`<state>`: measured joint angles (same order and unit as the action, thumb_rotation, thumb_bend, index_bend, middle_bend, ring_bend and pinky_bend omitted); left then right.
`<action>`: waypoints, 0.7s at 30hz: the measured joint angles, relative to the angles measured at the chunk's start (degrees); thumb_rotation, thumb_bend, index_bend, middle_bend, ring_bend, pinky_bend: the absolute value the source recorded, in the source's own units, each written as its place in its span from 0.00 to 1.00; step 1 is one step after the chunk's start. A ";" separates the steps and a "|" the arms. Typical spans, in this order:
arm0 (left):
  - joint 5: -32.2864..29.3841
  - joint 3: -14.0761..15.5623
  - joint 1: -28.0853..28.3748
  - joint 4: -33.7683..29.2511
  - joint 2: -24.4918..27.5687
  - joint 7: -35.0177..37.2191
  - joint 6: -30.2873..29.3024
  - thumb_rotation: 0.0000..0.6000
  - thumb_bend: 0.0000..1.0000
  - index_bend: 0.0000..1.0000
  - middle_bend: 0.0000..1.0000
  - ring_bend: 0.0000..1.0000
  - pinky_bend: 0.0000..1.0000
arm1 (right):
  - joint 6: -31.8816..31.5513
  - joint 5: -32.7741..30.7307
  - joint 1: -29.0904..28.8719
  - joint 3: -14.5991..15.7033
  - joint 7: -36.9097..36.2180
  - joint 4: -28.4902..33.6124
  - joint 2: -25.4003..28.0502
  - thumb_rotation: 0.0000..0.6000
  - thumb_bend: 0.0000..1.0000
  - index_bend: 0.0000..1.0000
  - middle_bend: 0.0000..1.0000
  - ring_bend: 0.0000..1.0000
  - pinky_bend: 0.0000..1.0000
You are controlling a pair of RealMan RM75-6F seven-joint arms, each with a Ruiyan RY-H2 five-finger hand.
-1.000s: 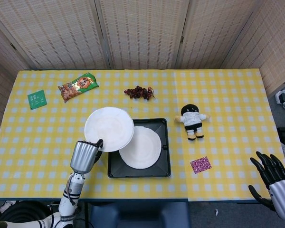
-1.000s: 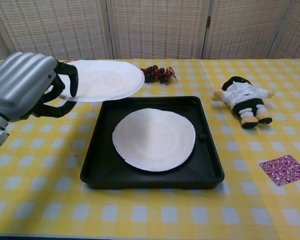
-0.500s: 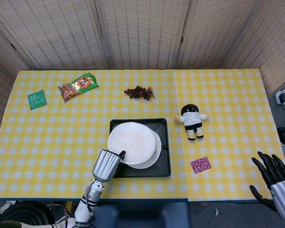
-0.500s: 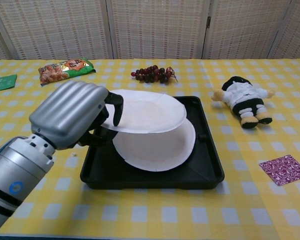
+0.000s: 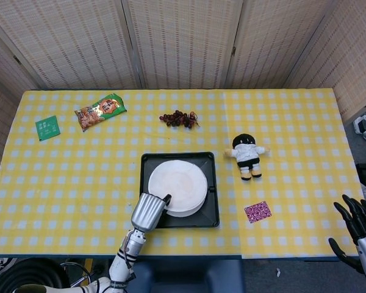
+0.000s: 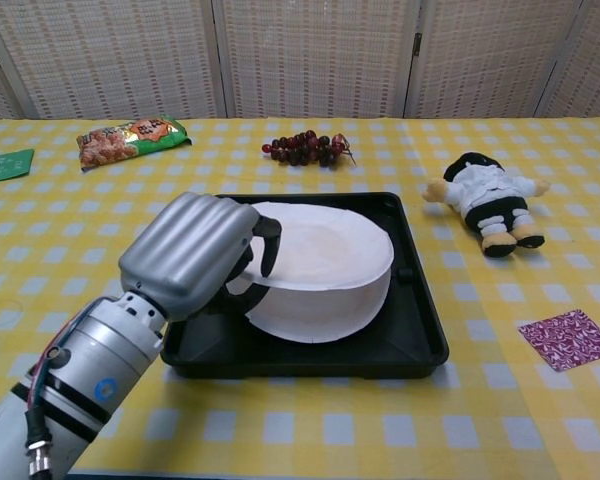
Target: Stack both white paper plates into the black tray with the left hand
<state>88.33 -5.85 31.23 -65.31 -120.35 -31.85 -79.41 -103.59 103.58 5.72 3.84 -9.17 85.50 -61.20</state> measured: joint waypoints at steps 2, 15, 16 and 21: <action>0.09 -0.15 0.28 1.73 -1.15 0.47 0.34 1.00 0.44 0.64 1.00 1.00 1.00 | -0.13 -0.13 0.11 -0.04 -0.24 -0.08 0.10 1.00 0.37 0.00 0.00 0.00 0.00; -0.23 -0.62 1.25 7.81 -4.71 2.56 2.86 1.00 0.26 0.22 1.00 1.00 1.00 | -0.51 -0.93 0.56 -0.49 -0.94 -0.52 0.26 1.00 0.37 0.00 0.00 0.00 0.00; -0.27 -0.61 1.25 7.48 -4.60 2.50 2.99 1.00 0.25 0.19 1.00 1.00 1.00 | -0.46 -0.94 0.53 -0.53 -0.93 -0.51 0.26 1.00 0.37 0.00 0.00 0.00 0.00; 0.12 0.02 1.08 5.20 -3.46 2.01 3.17 1.00 0.20 0.16 1.00 1.00 1.00 | -0.15 -1.07 0.45 -0.64 -0.79 -0.52 0.18 1.00 0.37 0.00 0.00 0.00 0.00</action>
<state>88.45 -5.83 32.31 -60.10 -123.80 -29.84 -76.23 -103.74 102.51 6.16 3.20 -9.96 84.99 -61.03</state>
